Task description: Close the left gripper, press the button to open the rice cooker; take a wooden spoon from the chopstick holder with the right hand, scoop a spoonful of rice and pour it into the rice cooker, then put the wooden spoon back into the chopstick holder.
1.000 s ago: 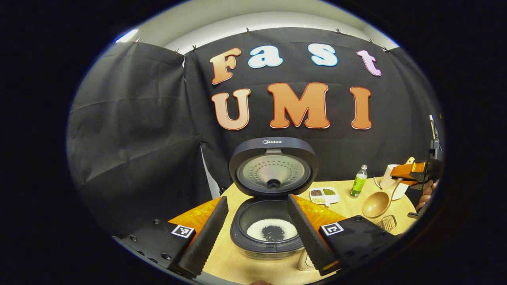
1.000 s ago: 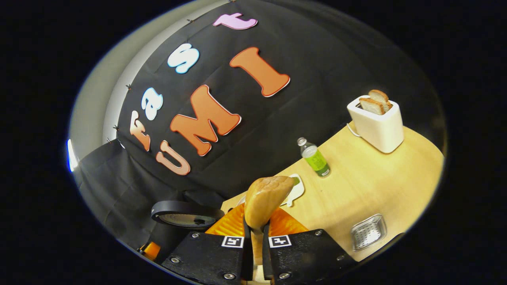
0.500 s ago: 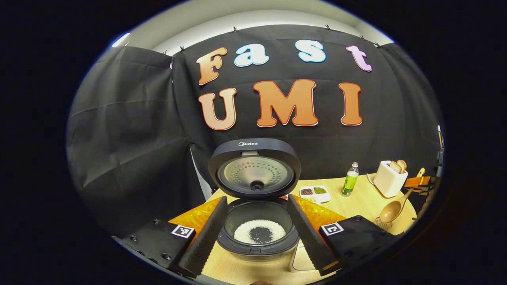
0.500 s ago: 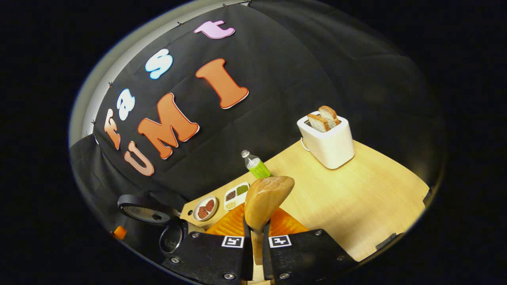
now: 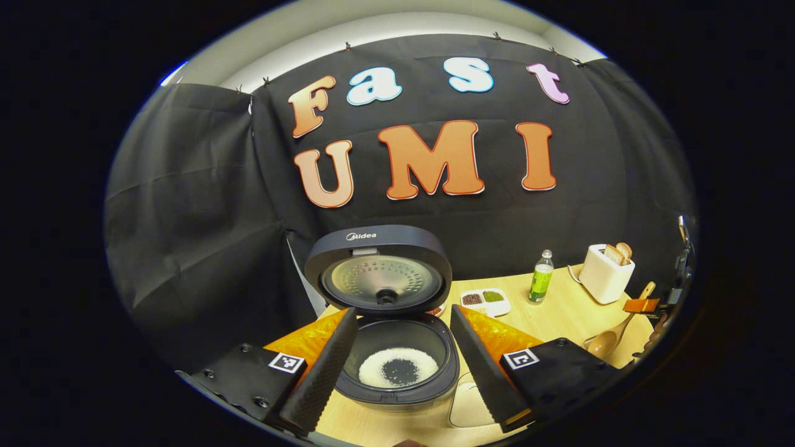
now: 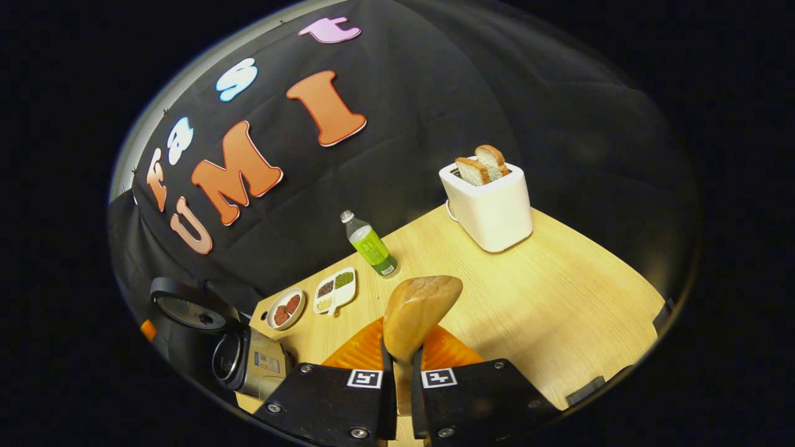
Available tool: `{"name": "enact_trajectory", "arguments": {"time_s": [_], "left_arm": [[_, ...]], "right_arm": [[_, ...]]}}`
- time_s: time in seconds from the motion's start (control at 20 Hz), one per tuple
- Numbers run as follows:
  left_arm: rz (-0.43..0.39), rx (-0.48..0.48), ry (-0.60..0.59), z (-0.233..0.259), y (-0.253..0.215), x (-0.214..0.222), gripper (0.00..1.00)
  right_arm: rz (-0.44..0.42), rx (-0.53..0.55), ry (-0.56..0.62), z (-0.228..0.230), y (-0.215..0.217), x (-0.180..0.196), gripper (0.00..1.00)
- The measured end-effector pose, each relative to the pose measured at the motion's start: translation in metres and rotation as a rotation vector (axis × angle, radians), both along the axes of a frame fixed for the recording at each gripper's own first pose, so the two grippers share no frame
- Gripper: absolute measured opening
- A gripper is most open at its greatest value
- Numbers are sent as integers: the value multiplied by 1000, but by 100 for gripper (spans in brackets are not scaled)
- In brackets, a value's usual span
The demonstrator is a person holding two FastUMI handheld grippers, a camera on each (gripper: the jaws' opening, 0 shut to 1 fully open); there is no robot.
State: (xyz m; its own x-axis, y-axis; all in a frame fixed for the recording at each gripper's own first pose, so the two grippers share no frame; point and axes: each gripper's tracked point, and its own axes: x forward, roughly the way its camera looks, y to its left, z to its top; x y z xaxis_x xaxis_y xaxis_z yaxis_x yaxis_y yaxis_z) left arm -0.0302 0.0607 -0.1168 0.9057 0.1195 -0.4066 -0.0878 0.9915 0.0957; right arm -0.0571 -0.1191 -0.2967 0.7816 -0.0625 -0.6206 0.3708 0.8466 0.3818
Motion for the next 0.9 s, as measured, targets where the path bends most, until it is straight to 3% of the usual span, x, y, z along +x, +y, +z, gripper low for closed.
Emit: {"name": "enact_trajectory", "arguments": {"time_s": [0.1,0.25,0.3,0.35,0.45,0.5,0.55,0.75,0.8,0.85,0.9], "left_arm": [[5,6,-4,4,3,3,100],[17,9,-9,5,8,6,100],[17,11,-11,5,8,8,94],[13,15,-13,6,8,9,100],[6,23,-23,11,10,14,100],[2,22,-28,14,10,16,94],[-4,19,-36,17,11,20,100],[-8,-2,-81,41,22,42,100],[-7,-10,-95,49,25,49,100],[0,-16,-103,57,30,57,100],[7,-23,-109,64,35,64,93]], "right_arm": [[24,8,32,-13,7,-2,11],[49,29,96,-31,16,-8,14],[55,28,117,-36,18,-11,16],[60,25,129,-38,19,-13,17],[59,30,123,-32,20,-14,19],[54,40,118,-27,18,-13,23],[49,42,119,-25,16,-16,25],[31,2,122,-10,3,-22,34],[32,-17,120,-6,0,-24,39],[31,-43,116,0,-6,-28,54],[32,-67,107,7,-11,-28,64]]}}
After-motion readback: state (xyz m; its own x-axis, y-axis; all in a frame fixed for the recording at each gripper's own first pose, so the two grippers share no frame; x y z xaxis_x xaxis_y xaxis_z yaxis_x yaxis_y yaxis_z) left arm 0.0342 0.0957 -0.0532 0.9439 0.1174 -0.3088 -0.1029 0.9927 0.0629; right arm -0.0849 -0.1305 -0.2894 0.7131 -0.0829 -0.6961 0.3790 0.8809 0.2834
